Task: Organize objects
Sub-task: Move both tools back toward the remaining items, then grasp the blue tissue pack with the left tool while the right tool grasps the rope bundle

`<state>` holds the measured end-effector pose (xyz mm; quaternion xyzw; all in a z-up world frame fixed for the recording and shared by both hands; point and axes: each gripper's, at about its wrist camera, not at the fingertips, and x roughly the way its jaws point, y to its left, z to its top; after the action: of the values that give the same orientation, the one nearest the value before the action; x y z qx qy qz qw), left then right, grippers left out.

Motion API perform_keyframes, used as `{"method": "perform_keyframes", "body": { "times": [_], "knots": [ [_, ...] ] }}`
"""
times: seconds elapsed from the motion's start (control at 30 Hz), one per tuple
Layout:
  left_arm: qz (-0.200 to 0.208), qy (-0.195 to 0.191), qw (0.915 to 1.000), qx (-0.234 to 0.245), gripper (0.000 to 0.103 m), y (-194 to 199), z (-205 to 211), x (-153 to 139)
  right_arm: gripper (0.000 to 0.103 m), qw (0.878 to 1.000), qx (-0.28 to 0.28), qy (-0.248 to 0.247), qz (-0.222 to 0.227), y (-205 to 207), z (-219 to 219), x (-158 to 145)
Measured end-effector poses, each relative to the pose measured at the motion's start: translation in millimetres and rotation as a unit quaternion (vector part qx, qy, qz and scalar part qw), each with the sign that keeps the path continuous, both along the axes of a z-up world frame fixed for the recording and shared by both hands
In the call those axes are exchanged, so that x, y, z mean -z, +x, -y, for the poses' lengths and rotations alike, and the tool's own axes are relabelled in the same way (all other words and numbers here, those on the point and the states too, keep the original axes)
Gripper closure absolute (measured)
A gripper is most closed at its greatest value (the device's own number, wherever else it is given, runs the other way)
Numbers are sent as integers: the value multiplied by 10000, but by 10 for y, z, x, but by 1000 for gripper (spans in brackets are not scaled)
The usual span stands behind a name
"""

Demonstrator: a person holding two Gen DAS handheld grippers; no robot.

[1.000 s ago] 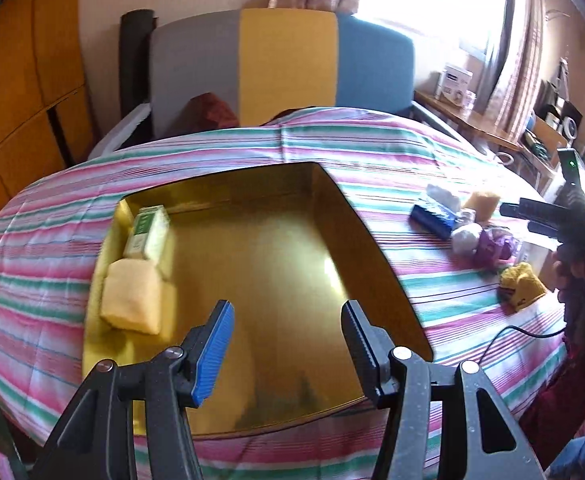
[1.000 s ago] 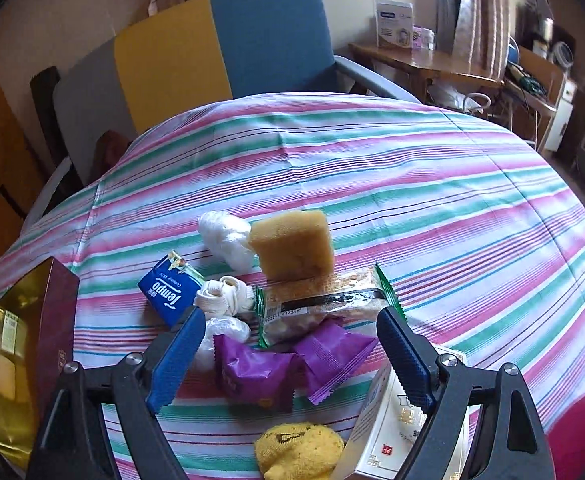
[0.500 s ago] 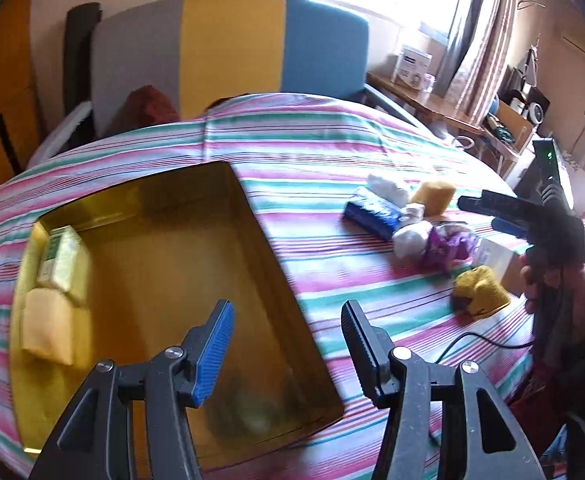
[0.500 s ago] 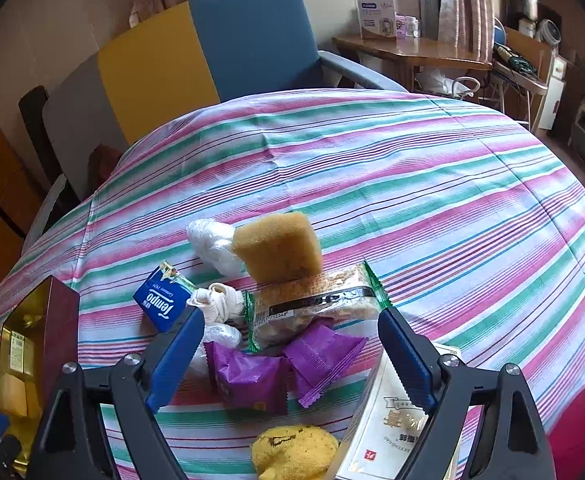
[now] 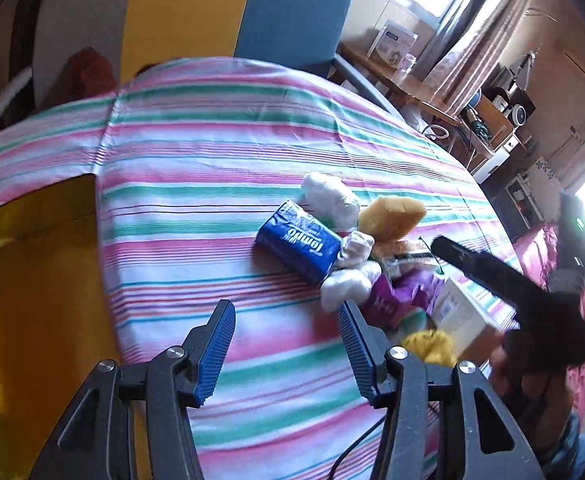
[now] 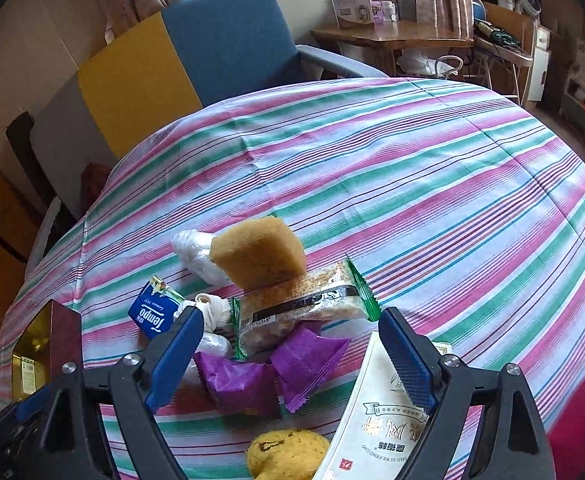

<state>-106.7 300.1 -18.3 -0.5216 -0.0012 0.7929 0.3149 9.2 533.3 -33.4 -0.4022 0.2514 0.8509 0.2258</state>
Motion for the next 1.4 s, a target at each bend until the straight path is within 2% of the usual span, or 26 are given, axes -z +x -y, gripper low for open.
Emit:
{"method": "perform_keyframes", "body": {
  "times": [0.27,0.33,0.4,0.53,0.63,0.77,0.87,0.97,1.17,1.4],
  "knots": [
    [734,64,9964,-410,48,-472,-436,348,11,9995,74,-224,-211,46,-87,-25],
    [965,-3,9936,-592,48,-605,-533,464,11,9993,85,-287,-233,40,-100,-17],
    [1123,88,9909,-741,44,-705,-579,537,11,9992,76,-319,-243,33,-98,-12],
    [1197,43,9881,-969,38,-786,-709,619,11,9990,94,-350,-255,35,-113,-11],
    [1113,-198,9891,-941,37,-797,-866,696,11,9989,137,-370,-265,35,-133,-10],
    [732,-642,9932,-638,37,-760,-1033,711,11,9987,169,-418,-250,35,-150,6],
    [586,-668,9953,-385,38,-738,-1031,716,11,9986,191,-415,-260,44,-154,2],
    [489,-654,9965,-184,45,-704,-957,694,11,9987,194,-406,-257,40,-153,-2],
    [226,-858,9960,38,46,-531,-647,629,11,9985,239,-408,-260,41,-172,-2],
    [41,-896,9958,204,47,-171,-313,589,11,9988,-120,-349,-326,-32,-61,-25]
  ]
}}
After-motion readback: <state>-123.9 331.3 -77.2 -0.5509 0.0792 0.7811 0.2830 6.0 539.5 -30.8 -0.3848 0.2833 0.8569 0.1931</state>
